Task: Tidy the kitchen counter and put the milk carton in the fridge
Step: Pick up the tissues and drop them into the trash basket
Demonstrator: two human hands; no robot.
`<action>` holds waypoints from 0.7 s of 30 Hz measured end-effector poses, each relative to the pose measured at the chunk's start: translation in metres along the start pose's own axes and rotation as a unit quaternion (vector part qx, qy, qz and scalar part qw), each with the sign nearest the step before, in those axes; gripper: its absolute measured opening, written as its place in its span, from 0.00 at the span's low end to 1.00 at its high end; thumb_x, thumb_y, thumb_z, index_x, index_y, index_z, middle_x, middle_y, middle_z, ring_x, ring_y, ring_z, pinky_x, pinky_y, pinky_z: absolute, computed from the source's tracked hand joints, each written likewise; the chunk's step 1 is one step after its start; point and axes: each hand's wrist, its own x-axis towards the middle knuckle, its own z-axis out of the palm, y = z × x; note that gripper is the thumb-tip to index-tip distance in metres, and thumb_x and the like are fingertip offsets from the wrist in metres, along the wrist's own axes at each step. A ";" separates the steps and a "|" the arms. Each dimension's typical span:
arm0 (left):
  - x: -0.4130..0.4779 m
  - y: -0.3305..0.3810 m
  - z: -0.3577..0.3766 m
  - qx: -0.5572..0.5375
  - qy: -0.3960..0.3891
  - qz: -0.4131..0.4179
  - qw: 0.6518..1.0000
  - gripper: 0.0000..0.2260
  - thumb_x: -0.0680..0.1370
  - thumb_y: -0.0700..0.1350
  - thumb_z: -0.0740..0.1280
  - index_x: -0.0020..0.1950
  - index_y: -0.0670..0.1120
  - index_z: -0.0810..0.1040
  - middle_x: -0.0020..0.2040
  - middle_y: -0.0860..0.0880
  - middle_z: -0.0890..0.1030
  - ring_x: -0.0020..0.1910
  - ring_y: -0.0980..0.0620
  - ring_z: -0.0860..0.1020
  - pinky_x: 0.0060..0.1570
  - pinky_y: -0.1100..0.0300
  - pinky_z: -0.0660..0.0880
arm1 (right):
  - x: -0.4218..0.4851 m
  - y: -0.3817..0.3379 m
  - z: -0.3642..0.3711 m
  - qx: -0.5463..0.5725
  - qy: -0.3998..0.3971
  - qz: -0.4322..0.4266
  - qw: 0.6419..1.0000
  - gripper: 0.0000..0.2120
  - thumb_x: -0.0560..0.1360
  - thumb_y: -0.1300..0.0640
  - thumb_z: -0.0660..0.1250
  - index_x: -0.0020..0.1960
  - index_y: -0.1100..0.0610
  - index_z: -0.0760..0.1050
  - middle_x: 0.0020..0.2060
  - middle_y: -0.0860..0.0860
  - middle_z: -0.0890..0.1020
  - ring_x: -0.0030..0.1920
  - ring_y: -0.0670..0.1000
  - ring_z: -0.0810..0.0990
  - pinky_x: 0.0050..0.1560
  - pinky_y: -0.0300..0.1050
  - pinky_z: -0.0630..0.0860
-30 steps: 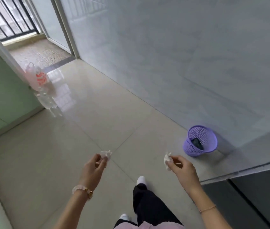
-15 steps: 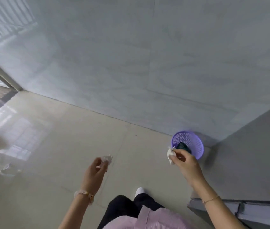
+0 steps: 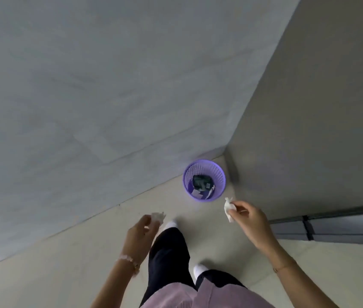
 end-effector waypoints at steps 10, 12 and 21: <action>0.141 0.054 -0.019 0.182 -0.170 0.105 0.963 0.10 0.77 0.49 0.63 0.54 0.47 0.76 0.48 0.47 0.81 0.45 0.49 0.78 0.43 0.61 0.68 | 0.019 -0.036 0.031 0.102 0.158 0.100 0.977 0.05 0.74 0.55 0.69 0.41 0.55 0.80 0.31 0.47 0.83 0.34 0.43 0.79 0.38 0.33 0.71; 0.157 0.060 -0.001 0.201 -0.193 0.123 0.953 0.10 0.76 0.49 0.64 0.55 0.46 0.76 0.48 0.49 0.80 0.45 0.49 0.78 0.42 0.62 0.68 | 0.025 -0.026 0.039 0.116 0.166 0.125 0.971 0.04 0.73 0.55 0.69 0.42 0.55 0.80 0.32 0.48 0.83 0.36 0.43 0.80 0.38 0.30 0.71; 0.273 0.010 0.111 0.216 -0.235 0.113 0.941 0.09 0.74 0.45 0.68 0.52 0.50 0.73 0.46 0.56 0.77 0.42 0.56 0.76 0.36 0.73 0.67 | 0.129 0.103 0.122 0.116 0.128 0.219 0.960 0.05 0.74 0.51 0.67 0.43 0.52 0.79 0.35 0.49 0.82 0.40 0.49 0.81 0.45 0.45 0.75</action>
